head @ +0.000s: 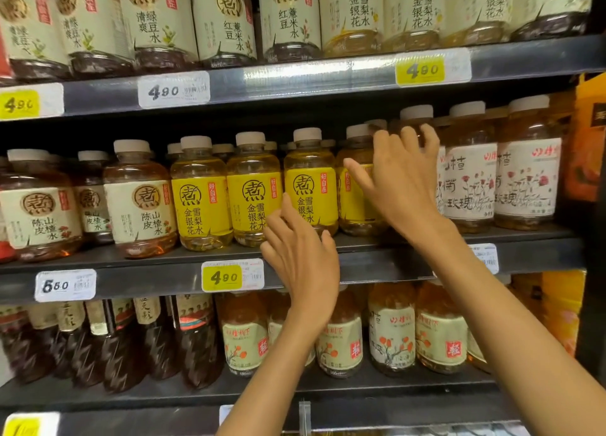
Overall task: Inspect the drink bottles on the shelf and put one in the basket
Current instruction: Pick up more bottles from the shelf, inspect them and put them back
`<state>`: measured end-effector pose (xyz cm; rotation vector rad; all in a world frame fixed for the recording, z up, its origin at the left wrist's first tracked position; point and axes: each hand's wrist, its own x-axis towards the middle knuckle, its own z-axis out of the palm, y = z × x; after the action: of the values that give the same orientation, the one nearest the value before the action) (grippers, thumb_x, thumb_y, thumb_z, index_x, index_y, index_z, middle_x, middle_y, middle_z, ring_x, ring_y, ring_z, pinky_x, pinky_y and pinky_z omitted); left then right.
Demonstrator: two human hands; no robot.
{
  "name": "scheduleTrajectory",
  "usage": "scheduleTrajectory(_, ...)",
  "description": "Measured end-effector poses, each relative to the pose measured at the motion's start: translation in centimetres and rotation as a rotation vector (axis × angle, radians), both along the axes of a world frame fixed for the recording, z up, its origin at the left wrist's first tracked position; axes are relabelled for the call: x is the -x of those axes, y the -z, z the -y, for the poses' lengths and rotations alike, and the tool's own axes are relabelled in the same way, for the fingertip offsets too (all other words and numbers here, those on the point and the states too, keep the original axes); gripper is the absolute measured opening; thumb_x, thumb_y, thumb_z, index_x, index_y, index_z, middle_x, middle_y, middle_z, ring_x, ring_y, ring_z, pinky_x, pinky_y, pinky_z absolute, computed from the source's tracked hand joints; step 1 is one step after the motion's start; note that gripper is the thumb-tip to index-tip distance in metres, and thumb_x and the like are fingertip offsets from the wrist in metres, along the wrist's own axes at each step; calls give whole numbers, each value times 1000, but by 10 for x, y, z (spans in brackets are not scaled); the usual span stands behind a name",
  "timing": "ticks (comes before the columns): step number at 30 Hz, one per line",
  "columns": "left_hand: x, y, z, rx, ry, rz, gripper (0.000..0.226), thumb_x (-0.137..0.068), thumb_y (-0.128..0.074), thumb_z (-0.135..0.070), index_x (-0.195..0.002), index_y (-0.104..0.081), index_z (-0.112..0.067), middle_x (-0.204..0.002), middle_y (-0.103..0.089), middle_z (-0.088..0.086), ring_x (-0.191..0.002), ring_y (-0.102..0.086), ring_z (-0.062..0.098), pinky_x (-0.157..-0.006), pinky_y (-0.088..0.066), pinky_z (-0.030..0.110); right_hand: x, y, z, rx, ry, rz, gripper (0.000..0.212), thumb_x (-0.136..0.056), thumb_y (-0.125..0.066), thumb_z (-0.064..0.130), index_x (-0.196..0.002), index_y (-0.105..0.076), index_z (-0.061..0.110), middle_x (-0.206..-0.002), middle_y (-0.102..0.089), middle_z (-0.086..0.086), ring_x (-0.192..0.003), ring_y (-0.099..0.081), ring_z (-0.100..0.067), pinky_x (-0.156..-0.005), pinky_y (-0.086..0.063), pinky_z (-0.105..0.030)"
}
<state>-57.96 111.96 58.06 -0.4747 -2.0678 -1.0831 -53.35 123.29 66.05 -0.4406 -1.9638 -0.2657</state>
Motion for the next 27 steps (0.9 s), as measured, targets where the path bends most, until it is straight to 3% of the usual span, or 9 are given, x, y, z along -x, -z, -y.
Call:
scheduleTrajectory(3,-1,3,5,-28,70,-1,72,-90,-62,-28,-148,-22,-14,-144,-34,7,-133,-30,22,-103,-25,34,4,5,-3,-70,84,108,67,-92,-30,67,-98,-52,4,-95,-63,-16,-113,-46,-34,-115,-8,-47)
scheduleTrajectory(7,-8,3,12,-113,180,-64,62,-89,-63,-18,-143,-32,-12,-139,-38,7,-130,-33,20,-104,-26,30,8,4,-6,-75,48,53,66,-87,-44,67,-100,-52,3,-94,-63,-17,-110,-48,-35,-115,-11,-48)
scheduleTrajectory(10,-15,7,18,-158,292,-139,56,-88,-62,-12,-138,-38,-12,-133,-42,4,-126,-39,17,-106,-31,29,3,7,-8,-45,-118,-66,72,-83,-60,60,-121,-53,0,-105,-64,-19,-112,-50,-37,-114,-17,-48)
scheduleTrajectory(13,-21,12,22,-164,457,-139,58,-88,-63,-14,-140,-37,-17,-131,-42,-3,-125,-39,8,-107,-35,26,-12,17,-2,-26,-409,-170,79,-82,-71,44,-141,-41,1,-124,-59,-21,-121,-49,-37,-111,-27,-45)
scheduleTrajectory(17,-31,16,24,-145,695,26,79,-83,-70,-33,-146,-24,-34,-138,-37,-20,-125,-35,-8,-100,-33,5,-35,21,9,37,-656,-191,74,-82,-73,35,-143,-40,8,-137,-54,-8,-125,-51,-23,-100,-43,-30)
scheduleTrajectory(21,-42,17,29,-158,823,223,101,-70,-78,-51,-147,-14,-43,-142,-34,-30,-129,-35,-9,-103,-37,14,-62,23,25,349,-937,-209,75,-77,-76,31,-142,-43,12,-138,-51,4,-128,-48,-3,-102,-43,-20)
scheduleTrajectory(23,-48,14,34,-206,895,297,101,-62,-81,-52,-141,-19,-48,-130,-40,-37,-119,-45,-15,-91,-44,7,-74,25,32,478,-1054,-208,73,-73,-75,32,-138,-47,15,-133,-56,4,-126,-51,-4,-100,-48,-28)
scheduleTrajectory(27,-58,9,49,-198,1003,389,85,-58,-88,-42,-130,-43,-39,-115,-64,-21,-103,-61,-7,-75,-51,7,-88,32,42,607,-1196,-194,62,-73,-76,27,-130,-54,18,-122,-64,5,-118,-59,-7,-93,-52,-27)
